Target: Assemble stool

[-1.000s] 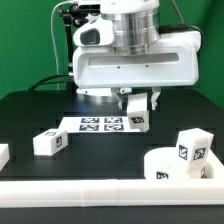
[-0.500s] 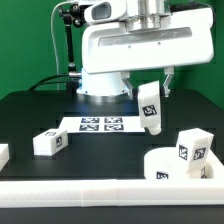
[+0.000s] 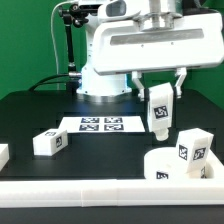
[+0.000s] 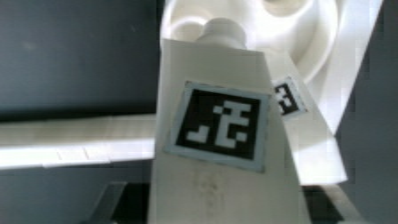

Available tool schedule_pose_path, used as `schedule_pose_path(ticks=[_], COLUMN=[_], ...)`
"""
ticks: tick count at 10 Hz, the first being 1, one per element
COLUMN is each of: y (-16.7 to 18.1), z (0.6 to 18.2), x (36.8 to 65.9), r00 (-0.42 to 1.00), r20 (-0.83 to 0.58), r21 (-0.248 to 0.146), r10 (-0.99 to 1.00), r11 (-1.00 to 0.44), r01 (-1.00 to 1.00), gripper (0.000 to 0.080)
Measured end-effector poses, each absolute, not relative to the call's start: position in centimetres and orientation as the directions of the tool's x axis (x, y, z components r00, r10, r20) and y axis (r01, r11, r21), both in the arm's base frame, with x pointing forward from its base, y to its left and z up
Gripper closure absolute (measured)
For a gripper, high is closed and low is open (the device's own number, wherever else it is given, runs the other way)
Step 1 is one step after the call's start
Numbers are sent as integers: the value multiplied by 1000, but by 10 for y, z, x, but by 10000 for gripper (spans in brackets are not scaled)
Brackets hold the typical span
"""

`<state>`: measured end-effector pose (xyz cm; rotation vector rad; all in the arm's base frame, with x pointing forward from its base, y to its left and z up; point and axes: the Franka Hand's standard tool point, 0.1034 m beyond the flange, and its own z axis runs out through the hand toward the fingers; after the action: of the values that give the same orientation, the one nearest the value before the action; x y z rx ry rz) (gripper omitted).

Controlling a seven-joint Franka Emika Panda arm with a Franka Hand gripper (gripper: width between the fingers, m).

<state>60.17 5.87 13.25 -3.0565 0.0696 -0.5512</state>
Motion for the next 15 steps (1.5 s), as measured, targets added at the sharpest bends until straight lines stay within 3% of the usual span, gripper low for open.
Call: schedule_pose_path(ticks=[4, 7, 12, 15], y=[58, 55, 70, 68], z=[132, 124, 121, 114], x=[602, 611, 614, 617], r00=[938, 916, 903, 865], r20=[343, 388, 405, 441], r21=[-44, 42, 53, 106], r10=[-56, 102, 143, 239], r11=[-998, -995, -990, -971], r01=[-44, 93, 133, 214], gripper=[471, 471, 471, 471])
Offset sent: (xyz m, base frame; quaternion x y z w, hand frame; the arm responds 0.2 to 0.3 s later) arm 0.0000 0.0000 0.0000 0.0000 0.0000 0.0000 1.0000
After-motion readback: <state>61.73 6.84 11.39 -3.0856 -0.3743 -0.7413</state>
